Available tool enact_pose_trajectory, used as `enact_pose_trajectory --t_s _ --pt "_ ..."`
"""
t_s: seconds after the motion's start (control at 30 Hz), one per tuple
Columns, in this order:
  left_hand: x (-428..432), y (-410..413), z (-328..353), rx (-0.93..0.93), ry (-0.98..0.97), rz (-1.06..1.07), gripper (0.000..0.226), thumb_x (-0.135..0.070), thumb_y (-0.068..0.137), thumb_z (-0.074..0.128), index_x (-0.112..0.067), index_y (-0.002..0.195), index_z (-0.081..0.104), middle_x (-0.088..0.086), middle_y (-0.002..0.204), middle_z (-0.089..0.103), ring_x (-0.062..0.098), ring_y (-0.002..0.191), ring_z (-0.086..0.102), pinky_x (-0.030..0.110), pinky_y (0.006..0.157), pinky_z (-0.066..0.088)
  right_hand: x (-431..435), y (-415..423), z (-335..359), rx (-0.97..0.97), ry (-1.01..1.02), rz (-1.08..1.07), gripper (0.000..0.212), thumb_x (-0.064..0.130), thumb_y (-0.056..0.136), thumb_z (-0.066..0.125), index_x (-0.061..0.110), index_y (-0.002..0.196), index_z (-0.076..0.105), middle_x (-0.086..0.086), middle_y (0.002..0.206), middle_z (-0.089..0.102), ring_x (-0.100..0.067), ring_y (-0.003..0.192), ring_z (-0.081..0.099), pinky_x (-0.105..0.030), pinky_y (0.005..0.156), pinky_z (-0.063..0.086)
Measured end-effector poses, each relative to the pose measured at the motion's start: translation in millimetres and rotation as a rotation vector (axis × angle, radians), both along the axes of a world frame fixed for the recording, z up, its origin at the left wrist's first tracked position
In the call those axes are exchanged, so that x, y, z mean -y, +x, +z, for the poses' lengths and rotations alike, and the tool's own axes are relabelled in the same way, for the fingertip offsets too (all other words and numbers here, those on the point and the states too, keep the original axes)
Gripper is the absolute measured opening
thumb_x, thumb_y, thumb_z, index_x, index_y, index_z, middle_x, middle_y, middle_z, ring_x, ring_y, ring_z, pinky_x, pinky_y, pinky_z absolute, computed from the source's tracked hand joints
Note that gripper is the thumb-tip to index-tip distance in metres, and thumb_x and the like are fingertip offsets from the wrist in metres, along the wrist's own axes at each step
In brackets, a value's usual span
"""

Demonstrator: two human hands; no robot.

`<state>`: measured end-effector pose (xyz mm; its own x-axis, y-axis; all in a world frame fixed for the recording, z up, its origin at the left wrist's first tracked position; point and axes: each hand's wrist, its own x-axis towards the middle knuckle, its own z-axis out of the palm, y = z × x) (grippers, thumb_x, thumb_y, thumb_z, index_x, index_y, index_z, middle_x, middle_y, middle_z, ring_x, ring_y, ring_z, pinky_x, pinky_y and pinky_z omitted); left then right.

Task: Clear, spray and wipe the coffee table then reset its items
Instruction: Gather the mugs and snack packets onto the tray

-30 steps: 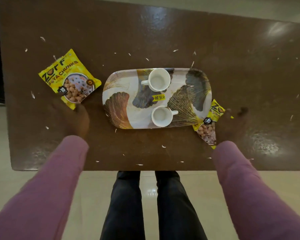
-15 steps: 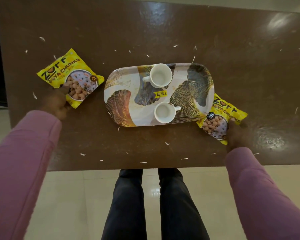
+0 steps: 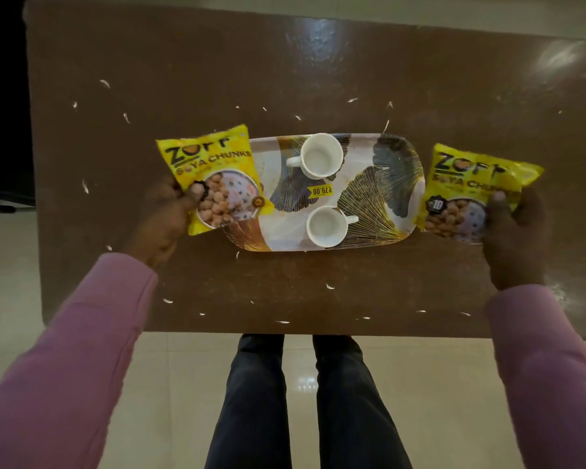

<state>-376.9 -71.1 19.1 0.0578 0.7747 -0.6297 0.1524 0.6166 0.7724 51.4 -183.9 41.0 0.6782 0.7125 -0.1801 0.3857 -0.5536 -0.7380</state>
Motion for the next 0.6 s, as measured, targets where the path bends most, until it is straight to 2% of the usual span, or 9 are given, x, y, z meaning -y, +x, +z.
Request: enact_pose_trajectory --t_s 0.07,0.17,0.33,0.43,0.5,0.6 --pt "8.6 23.7 -1.0 -0.040 -0.040 -0.061 0.025 -0.005 0.100 0.048 -0.018 0.120 0.056 0.007 0.118 0.065 0.026 0.109 0.064 0.043 0.096 0.051 -16.2 -11.4 -8.6 0.000 -0.091 0.088 0.035 0.039 0.093 0.050 0.016 0.117 0.061 -0.007 0.111 0.067 -0.024 0.103 0.063 -0.046 0.089 0.051" --pt "13.1 42.0 -14.9 -0.111 -0.129 -0.069 0.026 -0.004 0.099 0.049 -0.016 0.121 0.055 0.008 0.114 0.064 0.028 0.109 0.063 0.048 0.098 0.050 -35.6 -37.5 -19.2 -0.020 -0.139 0.218 0.034 0.032 0.092 0.050 0.010 0.115 0.062 -0.009 0.108 0.067 -0.024 0.100 0.063 -0.039 0.085 0.050" --pt "13.1 61.4 -19.8 -0.183 -0.145 -0.101 0.030 -0.001 0.099 0.048 -0.013 0.126 0.056 0.005 0.115 0.063 0.024 0.112 0.061 0.042 0.097 0.050 -47.5 -67.0 -37.0 -0.076 -0.229 0.223 0.026 0.024 0.095 0.050 0.007 0.113 0.060 -0.013 0.112 0.064 -0.028 0.104 0.059 -0.039 0.087 0.048" --pt "12.9 60.6 -23.7 -0.197 -0.157 -0.109 0.032 -0.002 0.099 0.048 -0.013 0.128 0.055 0.007 0.121 0.063 0.026 0.115 0.060 0.044 0.099 0.049 -50.8 -75.1 -39.6 -0.110 -0.261 0.206 0.024 0.023 0.097 0.049 0.010 0.114 0.059 -0.010 0.114 0.064 -0.026 0.105 0.059 -0.040 0.089 0.048" --pt "13.4 59.2 -23.7 -0.236 -0.155 -0.133 0.031 -0.004 0.099 0.049 -0.013 0.128 0.055 0.004 0.117 0.063 0.023 0.112 0.060 0.039 0.095 0.050 -51.6 -76.5 -40.3 -0.137 -0.261 0.199 0.023 0.024 0.097 0.048 0.011 0.114 0.058 -0.009 0.114 0.064 -0.026 0.105 0.060 -0.042 0.090 0.049" --pt "14.4 54.3 -27.9 -0.398 -0.068 -0.219 0.032 -0.012 0.095 0.059 -0.019 0.126 0.055 0.002 0.116 0.065 0.019 0.106 0.061 0.035 0.088 0.049 -51.6 -78.0 -41.4 -0.105 -0.304 0.213 0.026 0.022 0.098 0.048 0.010 0.120 0.056 -0.008 0.117 0.063 -0.021 0.104 0.058 -0.029 0.083 0.042"
